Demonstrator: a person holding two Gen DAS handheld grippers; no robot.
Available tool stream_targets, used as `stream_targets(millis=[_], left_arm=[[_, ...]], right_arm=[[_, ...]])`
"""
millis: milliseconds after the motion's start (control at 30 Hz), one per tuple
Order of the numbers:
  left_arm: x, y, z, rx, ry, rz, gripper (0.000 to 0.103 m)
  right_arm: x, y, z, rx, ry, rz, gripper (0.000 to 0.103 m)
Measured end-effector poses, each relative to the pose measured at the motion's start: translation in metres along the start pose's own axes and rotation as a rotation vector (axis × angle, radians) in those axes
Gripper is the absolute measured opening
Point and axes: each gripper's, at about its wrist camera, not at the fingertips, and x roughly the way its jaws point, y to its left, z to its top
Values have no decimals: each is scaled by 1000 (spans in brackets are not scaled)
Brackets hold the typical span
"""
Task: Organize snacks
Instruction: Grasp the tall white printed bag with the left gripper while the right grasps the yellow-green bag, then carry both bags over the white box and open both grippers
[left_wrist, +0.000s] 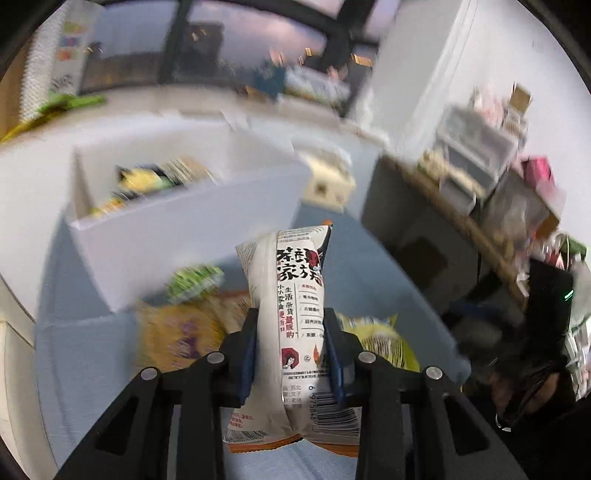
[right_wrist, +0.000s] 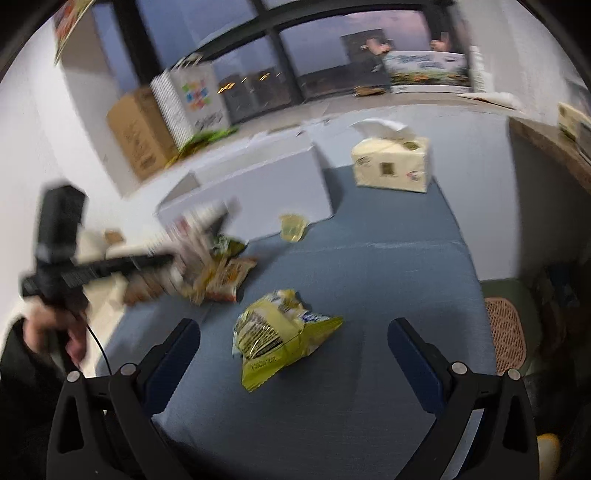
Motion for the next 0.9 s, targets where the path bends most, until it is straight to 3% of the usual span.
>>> stream_targets(millis=[67,167,267,400,533,567,600,633,667,800,900], left_arm=[[-17,6,-5,2,-52,42,36],[-29,22,-13,-55,-68,39,36],[-35,36,-24,-95,-68,47,36],[-40,41,-28,-121,-74,37,36],[-37,40,-29,-119,-69,21,36],[-37,39,-29,-117,-68,18,36],[-37,38,-29,-113,-68,17,36],[-37,38,-30,-112,-69,17,36],[-38,39,-30,-115,-71,14,36],[-41,41,-24,-125,-99,4,36],[-47,38,-15,-110,-130,2,36]], right_arm=[[17,9,1,-86,63,6,103],[41,27,1,-264,118,0,103],[68,38,-2,-423,190,-63,103],[89,37,0,-435,259,-3,103],[106,35,-3,-461,309,-40,102],[107,33,-4,-453,319,-29,86],[105,30,-5,-437,320,-18,80],[101,29,-5,-428,305,-12,66],[94,29,-2,-417,280,0,46],[65,18,18,-287,195,49,45],[47,19,36,-270,129,60,45]])
